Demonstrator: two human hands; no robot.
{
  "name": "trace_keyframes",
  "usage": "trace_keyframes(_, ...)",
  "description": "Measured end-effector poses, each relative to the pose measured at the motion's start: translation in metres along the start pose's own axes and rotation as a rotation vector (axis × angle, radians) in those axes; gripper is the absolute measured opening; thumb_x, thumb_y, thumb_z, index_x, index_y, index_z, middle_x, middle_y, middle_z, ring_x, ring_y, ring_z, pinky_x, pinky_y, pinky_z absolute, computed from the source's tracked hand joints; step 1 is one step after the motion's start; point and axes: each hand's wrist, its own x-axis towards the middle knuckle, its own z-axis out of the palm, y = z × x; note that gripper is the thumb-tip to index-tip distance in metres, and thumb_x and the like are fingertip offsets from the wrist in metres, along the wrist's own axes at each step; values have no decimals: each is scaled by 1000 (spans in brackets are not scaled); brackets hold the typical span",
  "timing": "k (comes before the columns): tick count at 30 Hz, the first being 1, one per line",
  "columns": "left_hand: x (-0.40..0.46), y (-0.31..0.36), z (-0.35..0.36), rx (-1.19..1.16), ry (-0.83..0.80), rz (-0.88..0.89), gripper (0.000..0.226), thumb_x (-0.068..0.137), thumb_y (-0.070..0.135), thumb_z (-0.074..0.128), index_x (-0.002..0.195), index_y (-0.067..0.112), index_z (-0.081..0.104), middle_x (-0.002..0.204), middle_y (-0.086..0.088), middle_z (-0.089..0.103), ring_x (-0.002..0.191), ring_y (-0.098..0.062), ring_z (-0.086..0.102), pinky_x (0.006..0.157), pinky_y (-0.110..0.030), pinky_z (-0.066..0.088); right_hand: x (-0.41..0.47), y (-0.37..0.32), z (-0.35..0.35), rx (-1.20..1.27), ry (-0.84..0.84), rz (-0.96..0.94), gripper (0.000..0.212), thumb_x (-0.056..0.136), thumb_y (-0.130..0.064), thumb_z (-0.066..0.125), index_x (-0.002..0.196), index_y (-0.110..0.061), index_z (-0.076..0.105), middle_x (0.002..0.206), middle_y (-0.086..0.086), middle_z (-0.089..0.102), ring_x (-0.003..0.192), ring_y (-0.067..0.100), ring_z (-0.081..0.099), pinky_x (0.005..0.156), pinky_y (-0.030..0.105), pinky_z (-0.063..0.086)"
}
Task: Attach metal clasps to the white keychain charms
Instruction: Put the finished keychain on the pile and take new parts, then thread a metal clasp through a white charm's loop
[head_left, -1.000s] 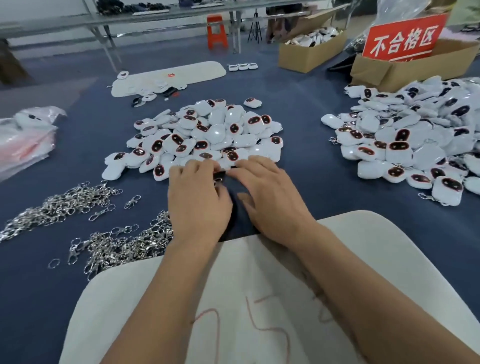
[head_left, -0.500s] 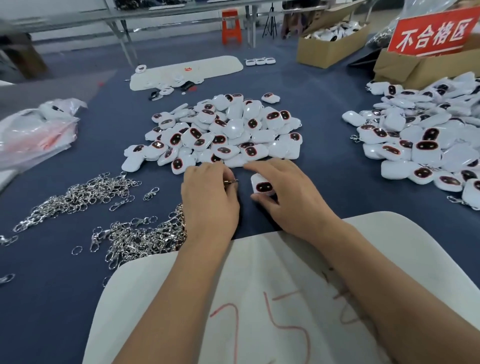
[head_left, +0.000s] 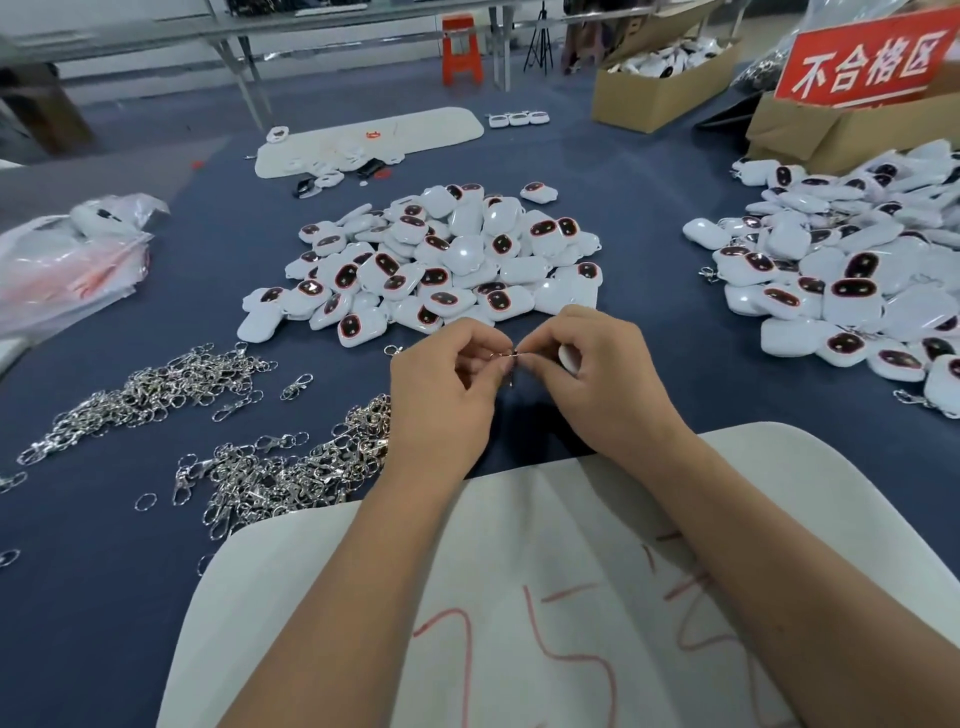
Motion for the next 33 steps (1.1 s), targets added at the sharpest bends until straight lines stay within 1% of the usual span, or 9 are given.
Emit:
trace_keyframes(4, 0, 1, 1, 21, 10, -32, 26, 83, -4, 74, 87, 22, 73, 79, 13, 71, 68, -4, 64, 68, -14, 51, 1, 2, 0, 73, 41, 77, 8, 93, -12, 75, 86, -17, 76, 82, -6, 71, 78, 13, 61, 69, 20, 45)
trace_keyframes(8, 1, 0, 1, 50, 76, -45, 19, 84, 1, 73, 85, 19, 73, 76, 15, 69, 71, -1, 64, 66, -9, 48, 0, 4, 1, 97, 74, 115, 11, 93, -11, 75, 83, -16, 75, 67, -11, 65, 60, 5, 50, 57, 13, 36)
trace_keyframes(12, 1, -2, 1, 140, 157, -60, 21, 86, 2, 66, 85, 22, 70, 77, 14, 68, 71, -6, 64, 74, -29, 56, 0, 6, -1, 123, 108, 152, 11, 92, -10, 75, 82, -15, 76, 62, -22, 63, 60, 3, 51, 57, 11, 36)
trace_keyframes(16, 2, -4, -1, 173, 240, -82, 23, 88, -1, 59, 92, 21, 68, 91, 6, 68, 84, -16, 65, 83, -43, 55, 1, 6, -3, 204, 109, 180, 14, 95, -11, 71, 84, -18, 73, 75, -9, 75, 61, 9, 56, 60, 19, 46)
trace_keyframes(20, 1, 1, -6, 272, 352, -43, 21, 87, 3, 63, 99, 19, 69, 106, 1, 61, 92, -18, 63, 86, -36, 52, 0, 5, -4, 273, 94, 181, 13, 97, -12, 70, 86, -19, 73, 78, -9, 77, 65, 18, 61, 70, 35, 57)
trace_keyframes(23, -2, 12, 0, -84, 215, -100, 8, 95, 6, 62, 90, 9, 68, 79, -6, 67, 57, -15, 64, 52, -29, 54, 0, 5, -5, 305, 127, 140, 14, 96, -11, 72, 85, -19, 73, 77, -8, 76, 68, 41, 56, 63, 42, 52)
trace_keyframes(25, -4, 18, 6, -317, 75, -253, 24, 103, 15, 56, 87, 1, 67, 65, -11, 65, 43, -21, 60, 39, -27, 48, -1, 5, -5, 298, 137, 90, 12, 95, -10, 73, 86, -19, 74, 76, -7, 76, 67, 40, 56, 61, 43, 50)
trace_keyframes(29, -3, 19, 13, -472, -37, -441, 45, 108, 32, 48, 90, -4, 67, 65, -14, 65, 43, -22, 59, 39, -27, 50, -4, 3, -3, 261, 100, 1, 13, 92, -8, 76, 86, -20, 78, 64, -13, 65, 53, 10, 41, 54, 20, 36)
trace_keyframes(33, -1, 12, 11, -536, 16, -432, 23, 103, 14, 58, 91, -2, 70, 67, -5, 68, 51, -15, 62, 48, -23, 52, -4, 0, -4, 162, 78, -96, 10, 89, -4, 80, 90, -14, 81, 81, -11, 70, 73, 3, 60, 70, 9, 39)
